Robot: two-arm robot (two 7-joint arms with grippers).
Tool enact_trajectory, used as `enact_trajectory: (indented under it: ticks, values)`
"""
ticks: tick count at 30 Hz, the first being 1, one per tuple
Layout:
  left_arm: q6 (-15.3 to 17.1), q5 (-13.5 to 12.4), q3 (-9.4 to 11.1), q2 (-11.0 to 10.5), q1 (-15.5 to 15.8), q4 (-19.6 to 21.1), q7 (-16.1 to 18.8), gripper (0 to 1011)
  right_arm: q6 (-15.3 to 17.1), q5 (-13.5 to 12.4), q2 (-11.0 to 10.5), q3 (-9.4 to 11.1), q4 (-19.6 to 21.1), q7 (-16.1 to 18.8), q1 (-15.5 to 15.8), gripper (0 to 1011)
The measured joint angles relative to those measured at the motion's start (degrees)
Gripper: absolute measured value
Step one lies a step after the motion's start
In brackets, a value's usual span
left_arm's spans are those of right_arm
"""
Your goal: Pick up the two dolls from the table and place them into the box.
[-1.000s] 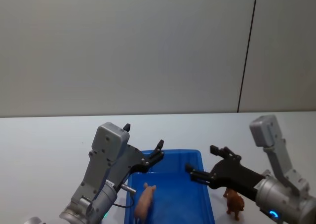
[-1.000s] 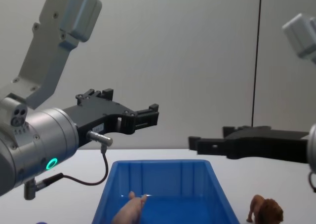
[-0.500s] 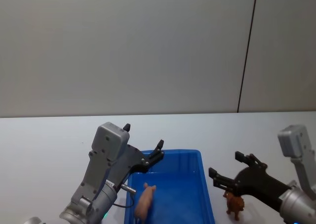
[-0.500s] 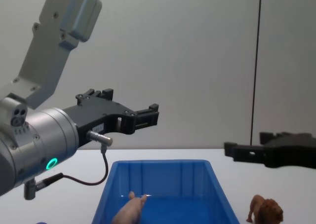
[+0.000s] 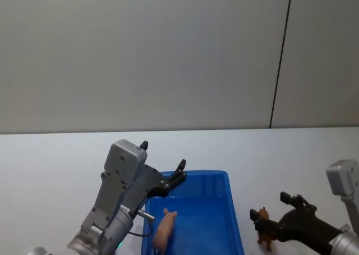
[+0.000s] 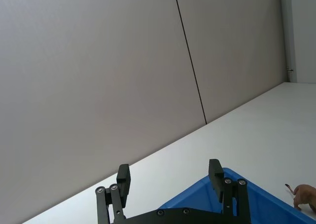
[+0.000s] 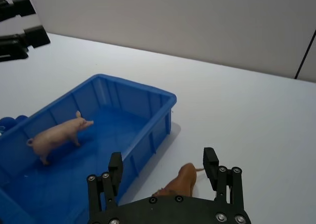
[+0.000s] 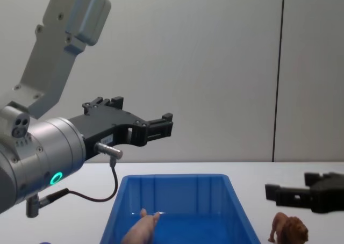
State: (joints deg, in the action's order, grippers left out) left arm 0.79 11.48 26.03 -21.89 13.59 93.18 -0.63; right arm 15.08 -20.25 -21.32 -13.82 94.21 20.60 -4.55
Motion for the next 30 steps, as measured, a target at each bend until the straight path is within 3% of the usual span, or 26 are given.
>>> enact_trajectory:
  ticks: [24, 30]
  values:
    - [0.00, 0.00, 0.00, 0.00, 0.00, 0.00, 0.00, 1001, 1.73, 0.03, 0.05, -0.53, -4.22, -0.68, 0.39, 1000]
    - [0.00, 0.00, 0.00, 0.00, 0.00, 0.00, 0.00, 1001, 1.83, 0.53, 0.53, -0.87, -5.72, -0.59, -0.22, 863]
